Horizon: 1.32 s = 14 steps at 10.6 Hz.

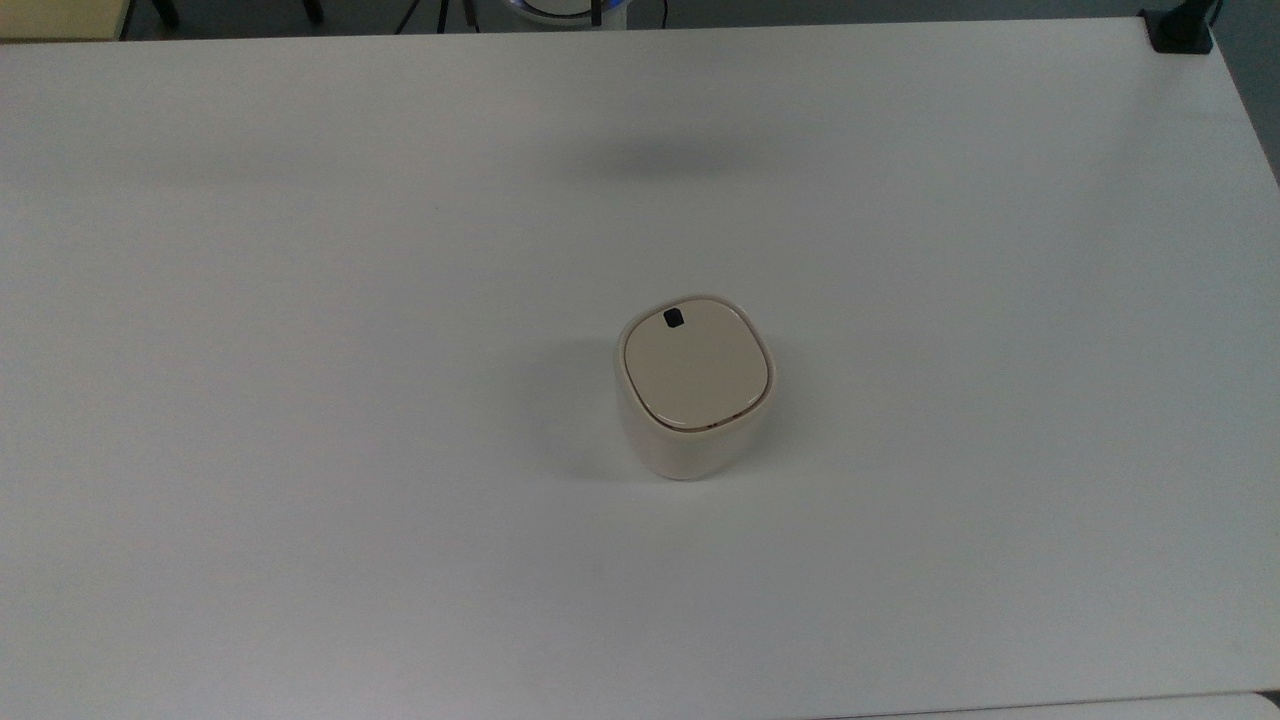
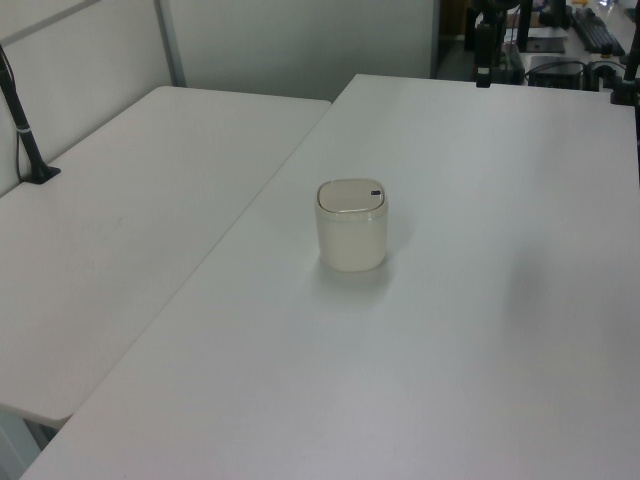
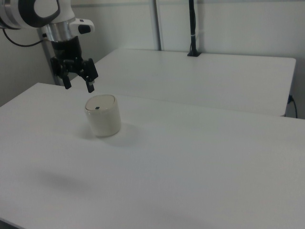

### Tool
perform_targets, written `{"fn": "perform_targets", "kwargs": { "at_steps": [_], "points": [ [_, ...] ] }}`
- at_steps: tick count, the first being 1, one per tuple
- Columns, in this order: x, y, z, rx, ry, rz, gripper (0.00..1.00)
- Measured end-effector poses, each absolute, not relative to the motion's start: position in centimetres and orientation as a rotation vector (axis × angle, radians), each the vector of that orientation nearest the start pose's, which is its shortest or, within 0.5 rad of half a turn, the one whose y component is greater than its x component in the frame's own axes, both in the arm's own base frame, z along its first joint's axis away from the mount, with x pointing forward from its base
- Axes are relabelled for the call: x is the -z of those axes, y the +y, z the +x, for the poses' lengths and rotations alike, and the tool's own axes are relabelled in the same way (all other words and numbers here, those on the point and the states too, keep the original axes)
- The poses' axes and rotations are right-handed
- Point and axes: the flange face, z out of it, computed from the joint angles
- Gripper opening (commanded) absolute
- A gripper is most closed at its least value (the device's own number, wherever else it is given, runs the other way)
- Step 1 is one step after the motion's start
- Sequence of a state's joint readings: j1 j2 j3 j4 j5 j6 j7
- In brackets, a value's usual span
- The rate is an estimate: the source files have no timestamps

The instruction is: Open the trash bin

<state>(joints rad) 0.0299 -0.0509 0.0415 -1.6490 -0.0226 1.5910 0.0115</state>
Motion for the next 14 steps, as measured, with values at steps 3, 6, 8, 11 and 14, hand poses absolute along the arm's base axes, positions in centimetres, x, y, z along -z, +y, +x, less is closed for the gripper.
{"fn": "perform_targets", "kwargs": {
  "at_steps": [3,6,8,11,14],
  "points": [
    [-61.7,3.7,53.8,-0.01,-0.126,-3.164,0.68],
    [-61.7,3.7,53.9,-0.013,-0.234,-3.158,0.29],
    [-61.6,3.7,53.9,-0.016,-0.254,-3.156,0.19],
    [-61.4,3.7,54.0,-0.022,-0.259,-3.155,0.03],
    [-59.6,4.2,56.0,0.015,-0.275,-3.152,0.0]
  ]
}}
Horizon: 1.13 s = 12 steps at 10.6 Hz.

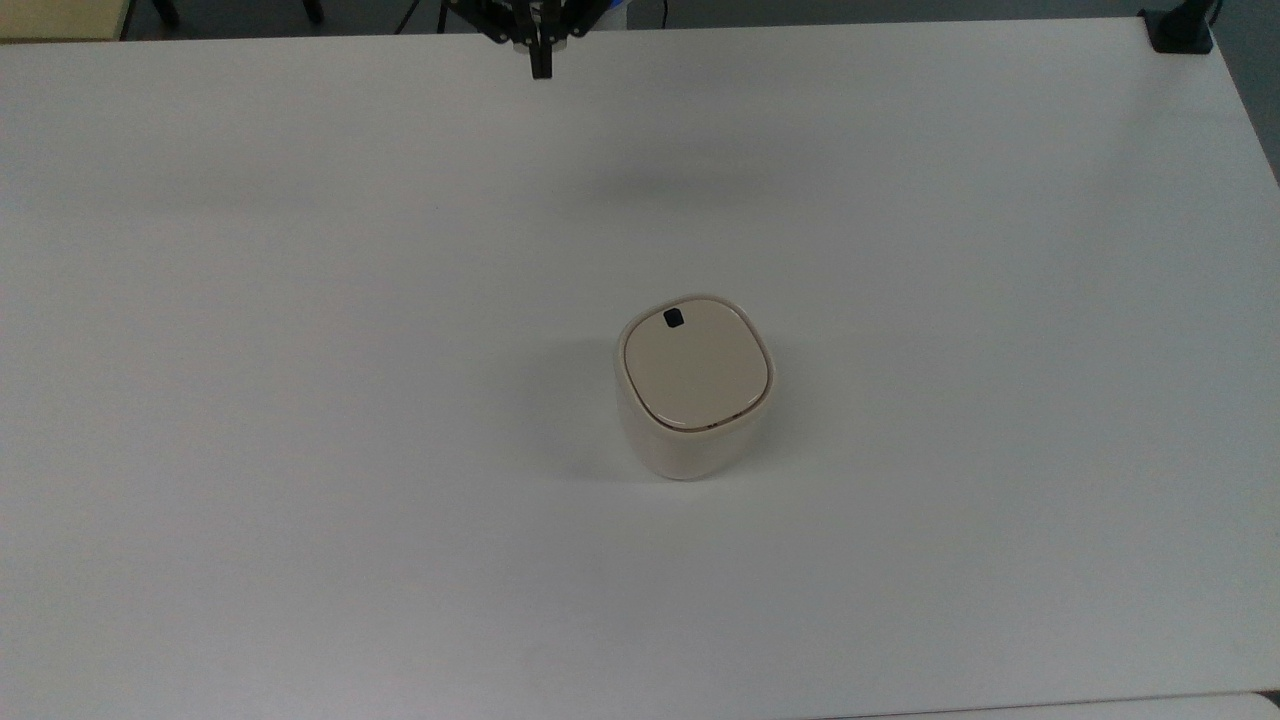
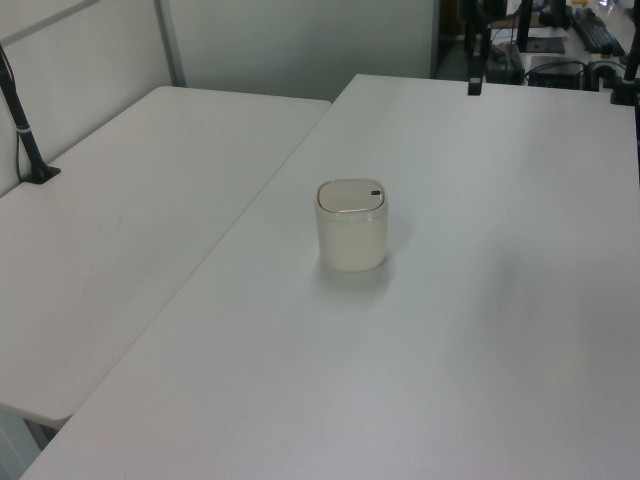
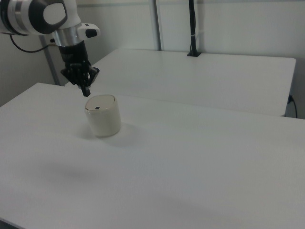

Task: Open the trash bin
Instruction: 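Lower the closed gripper onto the dark button on the bin lid, then press the lid button with the gripper, then lift the gripper away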

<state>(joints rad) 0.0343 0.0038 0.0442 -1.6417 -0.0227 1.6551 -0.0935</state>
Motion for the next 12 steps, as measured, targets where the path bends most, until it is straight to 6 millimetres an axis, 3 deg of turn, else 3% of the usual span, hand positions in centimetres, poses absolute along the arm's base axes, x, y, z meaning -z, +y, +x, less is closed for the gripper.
{"fn": "perform_targets", "kwargs": {
  "at_steps": [2,7,12],
  "points": [
    [-57.7,5.1,58.4,0.073,-0.299,-3.146,0.0],
    [-52.4,10.3,63.3,0.27,-0.415,-3.106,0.0],
    [-45.7,14.4,66.4,0.358,-0.495,-3.069,0.0]
  ]
}}
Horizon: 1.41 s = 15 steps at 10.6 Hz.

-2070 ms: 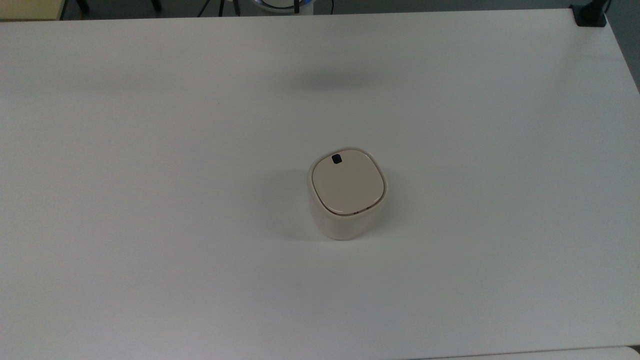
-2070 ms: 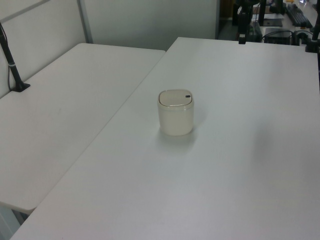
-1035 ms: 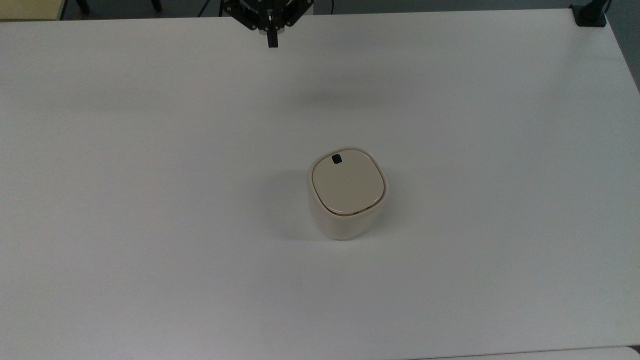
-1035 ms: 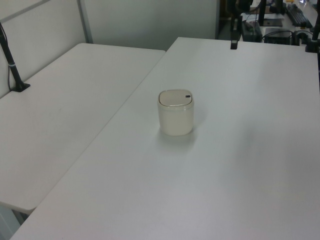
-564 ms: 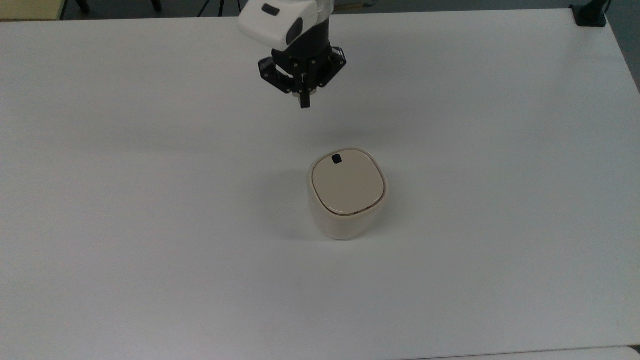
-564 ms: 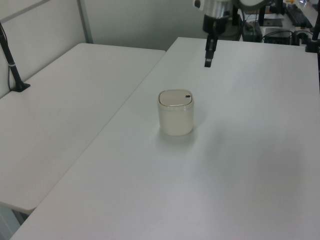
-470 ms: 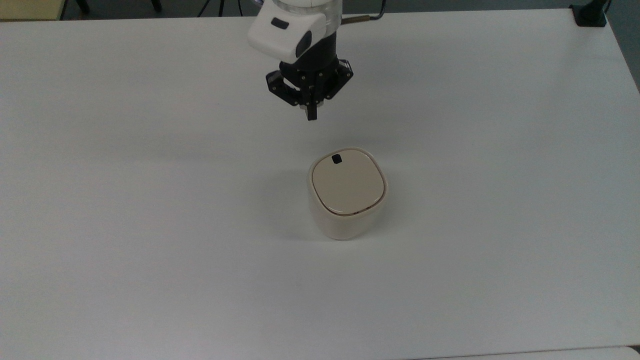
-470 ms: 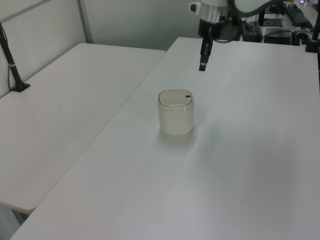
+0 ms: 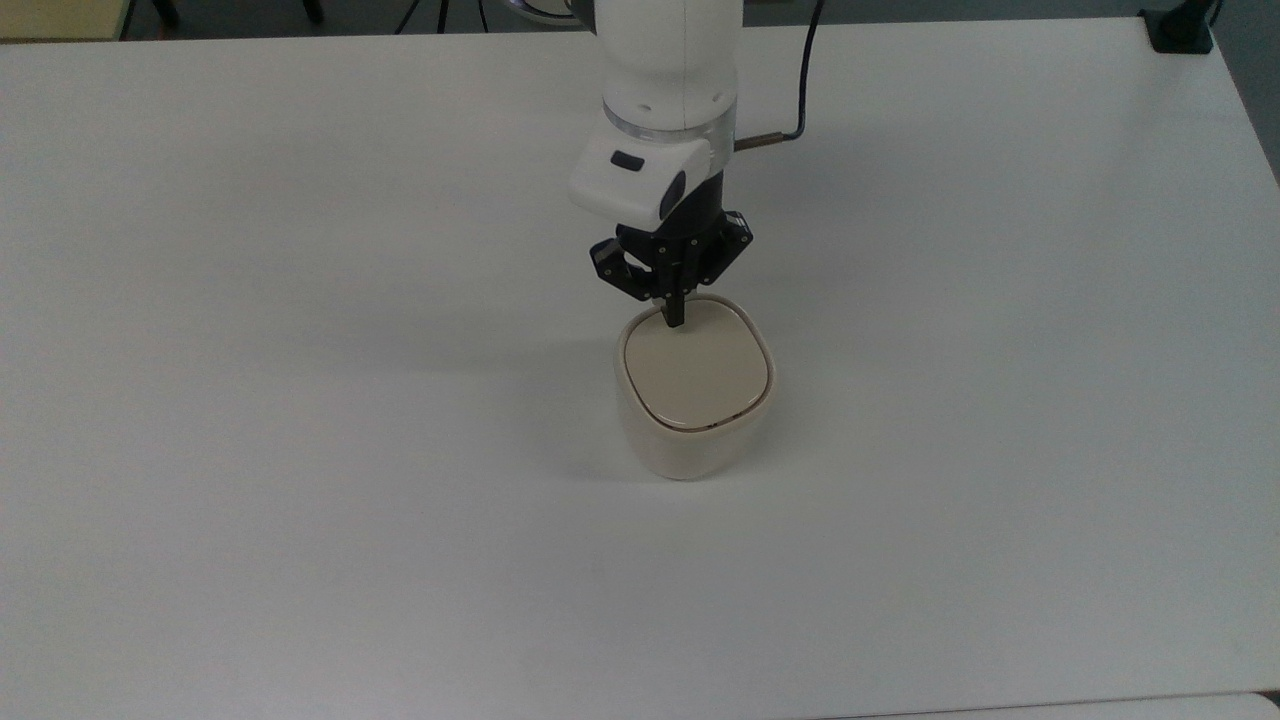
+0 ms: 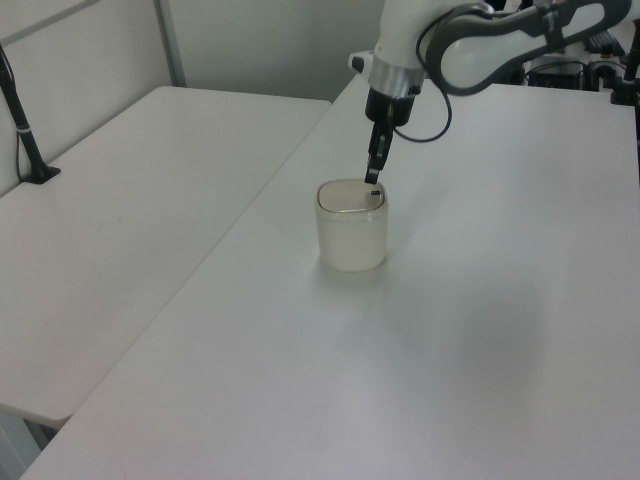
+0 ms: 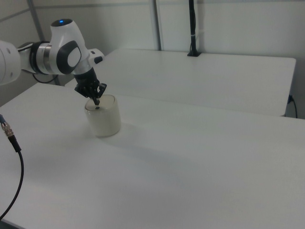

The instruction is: Open the trash bin

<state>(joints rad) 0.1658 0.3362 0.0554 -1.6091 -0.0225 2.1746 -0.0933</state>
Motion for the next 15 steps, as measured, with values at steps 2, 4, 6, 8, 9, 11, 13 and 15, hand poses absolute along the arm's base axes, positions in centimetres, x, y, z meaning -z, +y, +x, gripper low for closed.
{"fn": "perform_targets", "kwargs": {
  "at_steps": [2,4,6,8,9,11,13,15],
  "points": [
    [-44.1,15.0,66.6,0.328,-0.507,-3.069,0.0],
    [-44.2,14.9,66.7,0.332,-0.505,-3.069,0.0],
    [-44.3,14.9,66.8,0.333,-0.504,-3.069,0.0],
    [-45.5,14.3,66.3,0.274,-0.488,-3.083,0.01],
    [-47.1,13.6,65.5,0.219,-0.463,-3.097,0.01],
    [-52.1,11.7,63.1,0.142,-0.352,-3.125,0.02],
    [-56.6,9.2,60.6,0.12,-0.195,-3.143,0.08],
    [-59.5,6.7,58.6,0.1,-0.086,-3.154,0.11]
  ]
}}
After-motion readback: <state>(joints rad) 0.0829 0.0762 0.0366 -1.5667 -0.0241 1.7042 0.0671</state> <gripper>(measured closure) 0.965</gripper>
